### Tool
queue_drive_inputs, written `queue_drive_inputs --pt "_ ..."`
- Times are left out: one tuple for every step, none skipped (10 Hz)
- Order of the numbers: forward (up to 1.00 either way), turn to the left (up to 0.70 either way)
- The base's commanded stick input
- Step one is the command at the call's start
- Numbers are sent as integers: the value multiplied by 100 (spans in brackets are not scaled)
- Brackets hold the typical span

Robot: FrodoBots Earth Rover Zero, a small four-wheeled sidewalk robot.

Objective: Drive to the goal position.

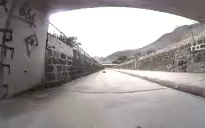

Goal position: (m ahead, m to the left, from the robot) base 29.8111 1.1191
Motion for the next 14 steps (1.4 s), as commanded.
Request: queue_drive_inputs --pt "100 0" --pt "100 0" --pt "100 0" --pt "100 -40" --pt "100 -40" --pt "100 -40" --pt "100 -32" --pt "100 -16" --pt "100 -1" --pt "100 0" --pt "100 0" --pt "100 0" --pt "100 0" --pt "100 0"
